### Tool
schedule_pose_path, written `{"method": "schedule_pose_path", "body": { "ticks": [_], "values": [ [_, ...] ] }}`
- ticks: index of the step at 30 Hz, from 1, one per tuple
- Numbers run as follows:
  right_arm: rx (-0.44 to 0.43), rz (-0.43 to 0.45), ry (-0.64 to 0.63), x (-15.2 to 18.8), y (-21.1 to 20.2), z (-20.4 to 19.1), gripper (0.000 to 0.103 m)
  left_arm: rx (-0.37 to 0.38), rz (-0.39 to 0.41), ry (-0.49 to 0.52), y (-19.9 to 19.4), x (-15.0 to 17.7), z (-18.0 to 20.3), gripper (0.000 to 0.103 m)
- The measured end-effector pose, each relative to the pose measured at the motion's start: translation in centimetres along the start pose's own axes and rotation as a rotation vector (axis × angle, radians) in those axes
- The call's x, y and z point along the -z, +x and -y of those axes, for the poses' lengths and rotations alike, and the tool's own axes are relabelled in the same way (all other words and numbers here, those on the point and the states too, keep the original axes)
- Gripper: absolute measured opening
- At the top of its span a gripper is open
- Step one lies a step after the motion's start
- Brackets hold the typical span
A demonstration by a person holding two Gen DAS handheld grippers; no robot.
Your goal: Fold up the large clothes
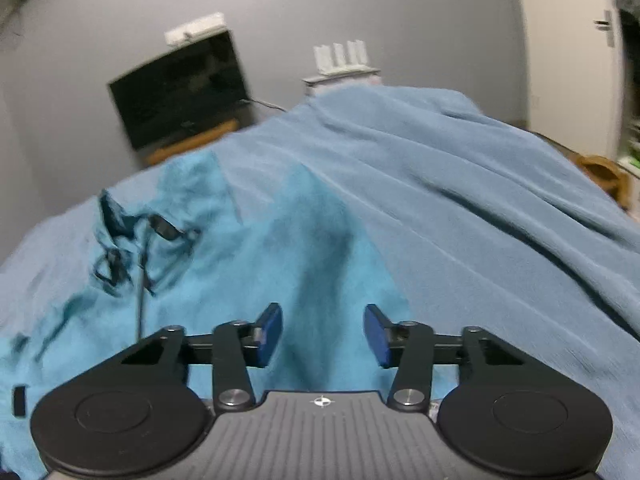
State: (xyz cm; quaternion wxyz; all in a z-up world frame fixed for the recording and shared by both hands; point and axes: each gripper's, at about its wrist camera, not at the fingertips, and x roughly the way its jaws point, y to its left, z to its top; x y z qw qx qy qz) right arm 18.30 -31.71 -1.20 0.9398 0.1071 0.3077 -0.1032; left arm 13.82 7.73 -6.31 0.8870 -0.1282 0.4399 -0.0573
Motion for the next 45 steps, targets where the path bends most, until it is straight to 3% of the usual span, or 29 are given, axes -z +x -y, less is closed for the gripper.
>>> {"method": "schedule_pose_path", "body": {
  "ticks": [2, 4, 8, 11, 14, 17, 21, 27, 31, 39, 42, 45],
  "values": [
    [-0.077, -0.001, -0.007, -0.9, 1.5, -0.4, 0.034, -0.007, -0.006, 0.008, 0.2, -0.2, -0.1, 0.001],
    [-0.071, -0.011, -0.074, -1.2, 3.3, -1.7, 0.034, -0.011, -0.013, 0.010, 0.6, -0.2, -0.3, 0.001],
    [0.082, -0.057, -0.210, -1.2, 7.9, -3.8, 0.034, -0.001, -0.041, 0.009, 1.7, 0.1, -0.7, 0.001],
    [0.152, -0.078, -0.220, -0.7, 11.3, -3.6, 0.039, 0.014, -0.050, 0.015, 2.4, 0.1, -0.7, 0.001],
    [0.200, -0.060, -0.187, -0.5, 13.5, -3.1, 0.050, 0.037, -0.038, 0.022, 2.7, 0.0, -0.6, 0.001],
    [0.168, -0.022, -0.060, -1.3, 14.3, -1.4, 0.050, 0.033, -0.043, 0.036, 2.9, 0.1, -0.4, 0.001],
    [0.221, 0.018, 0.025, -2.7, 14.6, 0.5, 0.050, 0.040, -0.054, 0.025, 3.2, 0.1, -0.7, 0.002],
    [0.079, -0.020, 0.107, -1.5, 11.4, 1.3, 0.050, 0.047, -0.064, 0.001, 3.3, 0.1, -1.1, 0.002],
    [0.013, -0.154, 0.051, 1.5, 8.7, 0.1, 0.052, 0.042, -0.073, 0.005, 3.3, 0.2, -1.0, 0.002],
    [0.134, -0.333, -0.179, 6.6, 4.4, -4.3, 0.054, 0.008, -0.083, 0.044, 2.9, 0.2, -0.5, 0.002],
    [0.148, -0.309, -0.152, 6.5, 1.1, -5.7, 0.061, -0.006, -0.072, 0.054, 2.5, 0.3, -0.4, 0.002],
    [0.065, -0.229, -0.050, 6.4, -3.0, -6.6, 0.074, -0.012, -0.049, 0.045, 1.7, 0.3, -0.5, 0.003]
  ]
}}
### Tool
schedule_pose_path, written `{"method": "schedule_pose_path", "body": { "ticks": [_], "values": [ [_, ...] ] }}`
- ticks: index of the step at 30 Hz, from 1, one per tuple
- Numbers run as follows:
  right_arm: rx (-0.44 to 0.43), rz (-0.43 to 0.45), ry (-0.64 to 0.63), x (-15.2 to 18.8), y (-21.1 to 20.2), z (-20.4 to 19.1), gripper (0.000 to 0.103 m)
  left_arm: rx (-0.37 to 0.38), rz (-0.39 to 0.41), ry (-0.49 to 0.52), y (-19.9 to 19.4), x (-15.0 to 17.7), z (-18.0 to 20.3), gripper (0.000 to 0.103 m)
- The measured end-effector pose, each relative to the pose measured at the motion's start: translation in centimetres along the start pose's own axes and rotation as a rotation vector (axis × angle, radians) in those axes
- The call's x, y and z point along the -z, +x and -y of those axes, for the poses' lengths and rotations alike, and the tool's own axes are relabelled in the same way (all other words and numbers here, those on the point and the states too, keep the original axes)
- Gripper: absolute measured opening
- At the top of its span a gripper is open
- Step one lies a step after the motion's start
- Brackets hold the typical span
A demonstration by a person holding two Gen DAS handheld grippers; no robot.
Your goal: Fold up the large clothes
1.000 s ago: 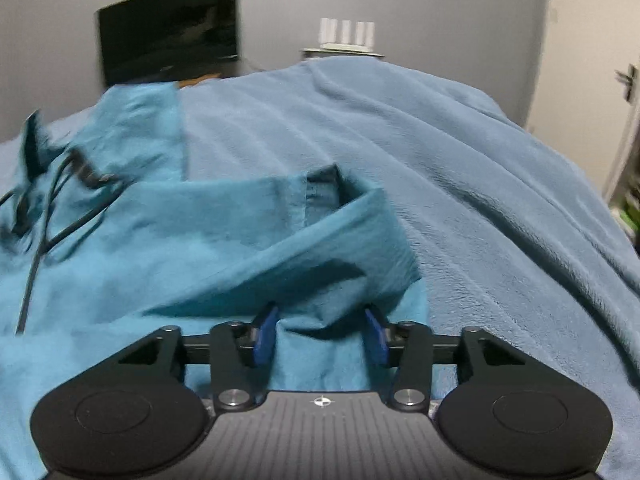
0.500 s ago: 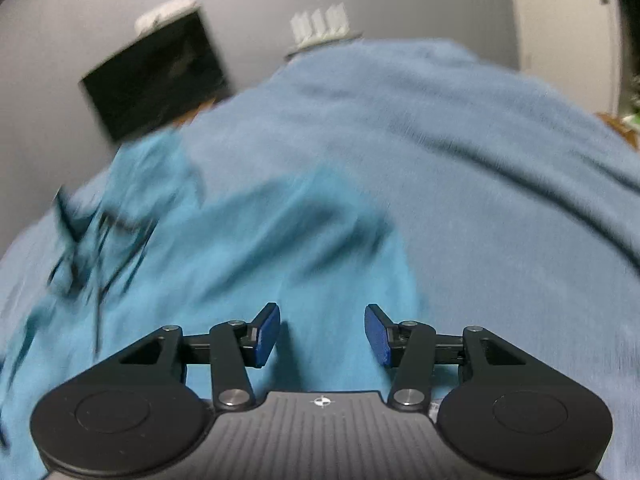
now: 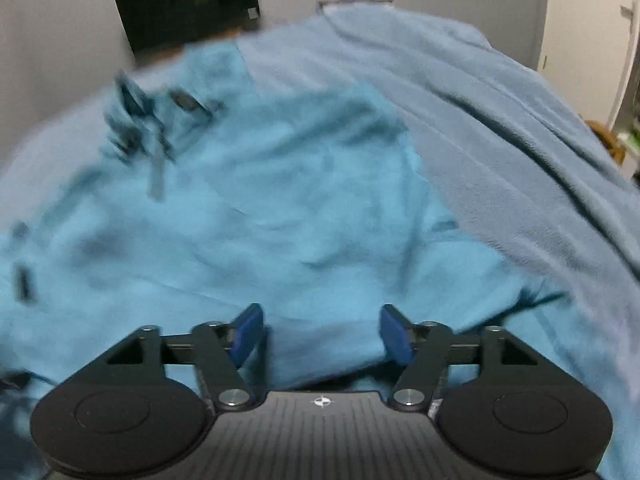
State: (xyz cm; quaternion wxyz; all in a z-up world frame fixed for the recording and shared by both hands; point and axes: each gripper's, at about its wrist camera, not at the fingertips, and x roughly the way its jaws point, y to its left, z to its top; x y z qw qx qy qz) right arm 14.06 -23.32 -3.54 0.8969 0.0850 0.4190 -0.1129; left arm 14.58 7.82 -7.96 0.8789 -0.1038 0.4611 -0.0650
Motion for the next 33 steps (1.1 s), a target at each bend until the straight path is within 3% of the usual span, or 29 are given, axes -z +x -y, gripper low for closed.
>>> {"method": "schedule_pose_path", "body": {
  "ticks": [3, 6, 9, 11, 12, 13, 17, 21, 24, 29, 33],
  "values": [
    [-0.062, 0.079, 0.039, 1.4, -2.7, -1.4, 0.080, -0.005, 0.029, -0.034, -1.2, 0.3, -0.6, 0.011],
    [-0.071, 0.162, -0.004, 3.1, -4.0, -2.4, 0.084, -0.030, 0.065, -0.084, -3.2, 0.7, -1.6, 0.039],
    [-0.033, 0.233, -0.088, 4.5, -4.4, -3.3, 0.084, -0.027, 0.129, -0.115, -6.7, 0.6, -2.7, 0.044],
    [-0.040, 0.255, -0.124, 5.5, -4.5, -4.0, 0.084, -0.038, 0.196, -0.119, -9.4, 0.4, -3.7, 0.057],
    [-0.043, 0.260, -0.140, 5.8, -4.5, -4.2, 0.084, -0.060, 0.245, -0.118, -11.1, 0.2, -4.6, 0.074],
    [-0.050, 0.265, -0.160, 5.9, -4.6, -4.4, 0.085, -0.087, 0.289, -0.131, -12.3, 0.2, -5.4, 0.082],
    [-0.078, 0.285, -0.215, 6.5, -4.7, -5.2, 0.090, -0.245, 0.383, -0.216, -15.9, 0.9, -9.8, 0.083],
    [-0.107, 0.261, -0.234, 6.7, -4.1, -5.3, 0.090, -0.391, 0.361, -0.361, -16.0, 2.3, -14.7, 0.083],
    [-0.120, 0.250, -0.223, 6.6, -3.6, -5.3, 0.090, -0.393, 0.353, -0.537, -15.6, 3.2, -18.2, 0.083],
    [-0.133, 0.241, -0.220, 6.5, -3.4, -5.3, 0.090, -0.474, 0.326, -0.627, -14.0, 3.7, -21.3, 0.083],
    [-0.146, 0.249, -0.232, 6.5, -3.7, -5.7, 0.090, -0.452, 0.286, -0.767, -12.2, 4.4, -24.6, 0.083]
  ]
}}
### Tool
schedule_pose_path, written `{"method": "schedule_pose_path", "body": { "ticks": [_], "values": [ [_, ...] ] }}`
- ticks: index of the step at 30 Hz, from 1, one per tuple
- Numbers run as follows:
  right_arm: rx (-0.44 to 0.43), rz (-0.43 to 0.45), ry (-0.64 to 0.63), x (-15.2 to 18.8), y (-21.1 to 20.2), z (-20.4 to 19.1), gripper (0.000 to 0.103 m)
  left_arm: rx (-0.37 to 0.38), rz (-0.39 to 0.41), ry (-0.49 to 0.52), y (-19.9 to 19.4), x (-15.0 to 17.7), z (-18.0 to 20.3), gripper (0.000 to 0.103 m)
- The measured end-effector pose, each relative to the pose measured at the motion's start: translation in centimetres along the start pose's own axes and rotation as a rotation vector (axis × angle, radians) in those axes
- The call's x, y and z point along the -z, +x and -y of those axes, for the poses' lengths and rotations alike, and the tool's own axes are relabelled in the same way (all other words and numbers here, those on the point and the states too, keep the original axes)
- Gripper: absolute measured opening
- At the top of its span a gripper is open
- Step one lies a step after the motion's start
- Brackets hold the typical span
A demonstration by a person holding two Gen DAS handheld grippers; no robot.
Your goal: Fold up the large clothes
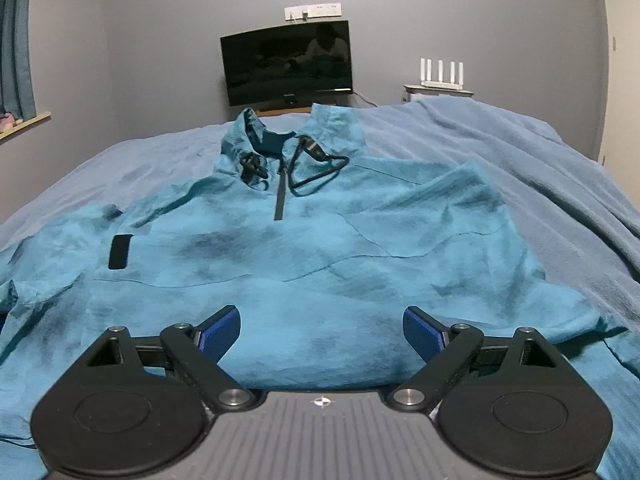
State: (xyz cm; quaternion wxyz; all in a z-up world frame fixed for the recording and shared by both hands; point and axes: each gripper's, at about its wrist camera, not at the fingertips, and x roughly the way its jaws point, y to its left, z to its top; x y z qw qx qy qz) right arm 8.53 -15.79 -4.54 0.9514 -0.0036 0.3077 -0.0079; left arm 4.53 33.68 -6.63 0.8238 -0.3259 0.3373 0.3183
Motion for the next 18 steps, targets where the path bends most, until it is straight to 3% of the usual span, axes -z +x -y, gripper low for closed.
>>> {"method": "schedule_pose_path", "body": {
  "ticks": [10, 14, 18],
  "values": [
    [0.001, 0.006, -0.056, 0.1, 0.1, -1.1, 0.090, 0.069, 0.112, -0.239, 3.3, -2.5, -4.3, 0.057],
    [0.000, 0.002, -0.068, 0.2, 0.4, -1.4, 0.090, 0.085, 0.130, -0.273, 4.4, -3.0, -5.1, 0.051],
    [0.000, -0.010, -0.085, 0.4, 0.9, -1.8, 0.090, 0.069, 0.146, -0.279, 4.6, -3.0, -5.2, 0.027]
  ]
}}
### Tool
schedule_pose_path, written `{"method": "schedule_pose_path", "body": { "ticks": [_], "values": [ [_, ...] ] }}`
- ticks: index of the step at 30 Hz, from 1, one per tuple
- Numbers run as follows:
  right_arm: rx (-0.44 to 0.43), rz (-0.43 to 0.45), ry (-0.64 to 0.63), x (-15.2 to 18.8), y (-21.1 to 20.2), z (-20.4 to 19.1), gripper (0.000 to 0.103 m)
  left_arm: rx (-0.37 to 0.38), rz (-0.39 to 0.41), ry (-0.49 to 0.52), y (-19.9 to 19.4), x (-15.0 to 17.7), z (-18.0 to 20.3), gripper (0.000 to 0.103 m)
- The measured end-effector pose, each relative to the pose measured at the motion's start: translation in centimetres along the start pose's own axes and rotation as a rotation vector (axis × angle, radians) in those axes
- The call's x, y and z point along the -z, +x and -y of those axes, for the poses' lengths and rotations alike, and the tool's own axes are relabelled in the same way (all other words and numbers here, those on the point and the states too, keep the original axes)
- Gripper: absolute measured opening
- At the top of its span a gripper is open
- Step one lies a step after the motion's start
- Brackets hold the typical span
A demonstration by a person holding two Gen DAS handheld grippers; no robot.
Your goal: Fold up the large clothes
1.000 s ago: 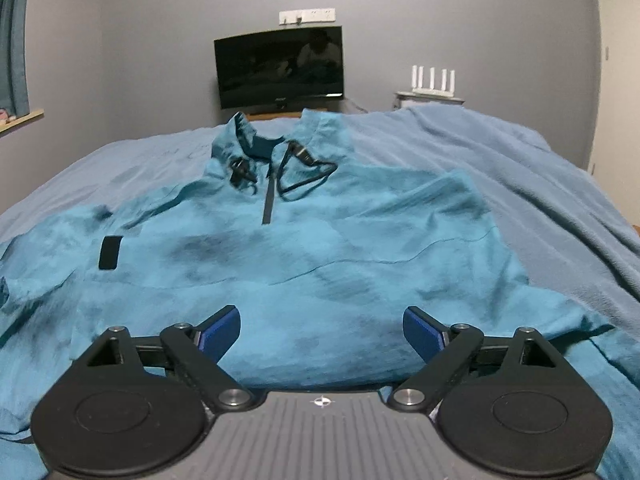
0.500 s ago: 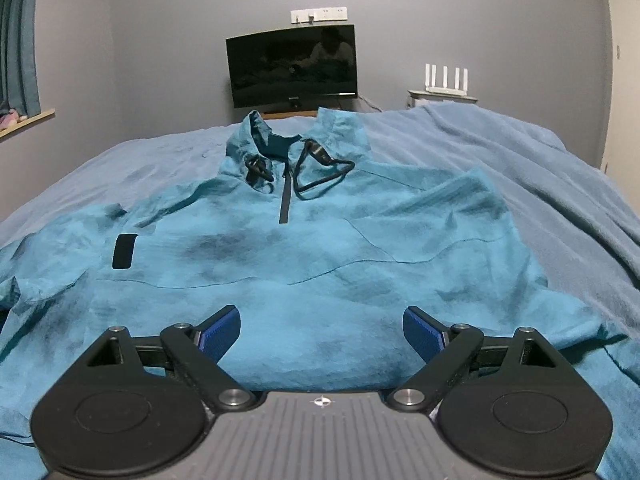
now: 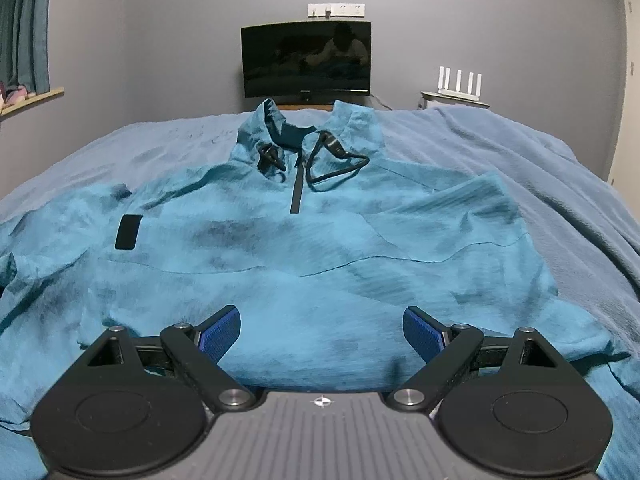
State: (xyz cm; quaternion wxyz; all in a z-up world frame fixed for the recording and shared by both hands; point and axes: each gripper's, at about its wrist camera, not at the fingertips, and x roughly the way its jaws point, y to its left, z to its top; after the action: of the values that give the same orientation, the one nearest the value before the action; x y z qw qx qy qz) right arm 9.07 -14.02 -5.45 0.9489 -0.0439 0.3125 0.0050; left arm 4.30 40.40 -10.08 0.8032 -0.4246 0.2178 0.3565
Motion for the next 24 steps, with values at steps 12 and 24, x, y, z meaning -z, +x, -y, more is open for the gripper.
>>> {"method": "schedule_pose_path", "body": {
  "ticks": [12, 24],
  "values": [
    [-0.019, 0.024, -0.048, 0.1, -0.2, -0.6, 0.090, 0.173, 0.136, 0.149, -6.1, 1.2, 5.2, 0.000],
    [-0.016, 0.037, -0.052, 0.2, -0.5, -0.8, 0.090, 0.519, 0.309, 0.676, -13.8, 10.7, 16.8, 0.000]
  ]
}}
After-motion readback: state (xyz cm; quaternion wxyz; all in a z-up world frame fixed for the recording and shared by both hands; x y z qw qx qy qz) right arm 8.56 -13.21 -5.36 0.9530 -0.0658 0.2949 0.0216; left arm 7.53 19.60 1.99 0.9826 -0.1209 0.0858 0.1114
